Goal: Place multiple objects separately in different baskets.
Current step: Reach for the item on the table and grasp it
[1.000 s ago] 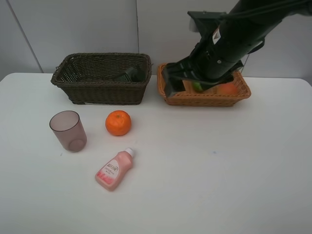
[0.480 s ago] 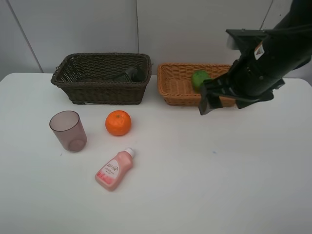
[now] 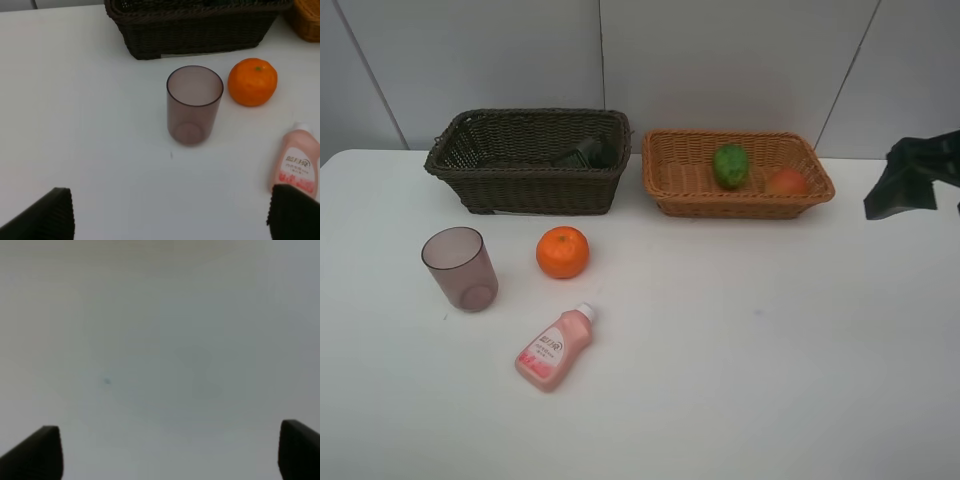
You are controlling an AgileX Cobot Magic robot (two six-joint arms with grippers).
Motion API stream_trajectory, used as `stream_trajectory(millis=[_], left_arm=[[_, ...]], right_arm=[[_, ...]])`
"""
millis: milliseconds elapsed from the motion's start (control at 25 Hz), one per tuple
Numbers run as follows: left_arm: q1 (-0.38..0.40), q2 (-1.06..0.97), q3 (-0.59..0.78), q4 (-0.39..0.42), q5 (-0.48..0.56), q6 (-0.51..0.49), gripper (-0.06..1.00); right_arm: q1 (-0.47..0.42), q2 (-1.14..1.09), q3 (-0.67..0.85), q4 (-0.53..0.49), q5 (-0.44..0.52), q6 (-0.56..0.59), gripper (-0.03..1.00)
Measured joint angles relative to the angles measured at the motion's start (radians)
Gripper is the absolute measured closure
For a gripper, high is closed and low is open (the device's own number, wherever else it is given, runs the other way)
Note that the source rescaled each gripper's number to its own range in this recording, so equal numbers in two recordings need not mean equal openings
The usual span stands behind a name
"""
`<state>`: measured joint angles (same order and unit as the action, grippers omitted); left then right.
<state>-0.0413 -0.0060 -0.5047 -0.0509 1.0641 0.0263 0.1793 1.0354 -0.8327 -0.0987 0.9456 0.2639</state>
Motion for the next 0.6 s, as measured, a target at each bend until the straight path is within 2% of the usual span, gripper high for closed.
stream_trajectory(millis=[120,440,600], left_arm=[[0.000,0.000,0.000,0.000,0.000,0.000,-0.06],[0.000,0.000,0.000,0.000,0.000,0.000,-0.06],[0.000,0.000,0.000,0.000,0.000,0.000,-0.06]], right_arm=[[-0.043,-0.122,0.033,-0.010,0.030,-0.020,0.09],[-0.044,-0.436,0.083,-0.037,0.108,-0.025,0.09],[-0.044,-0.544,0.083,-0.039,0.185,-0.025,0.09]])
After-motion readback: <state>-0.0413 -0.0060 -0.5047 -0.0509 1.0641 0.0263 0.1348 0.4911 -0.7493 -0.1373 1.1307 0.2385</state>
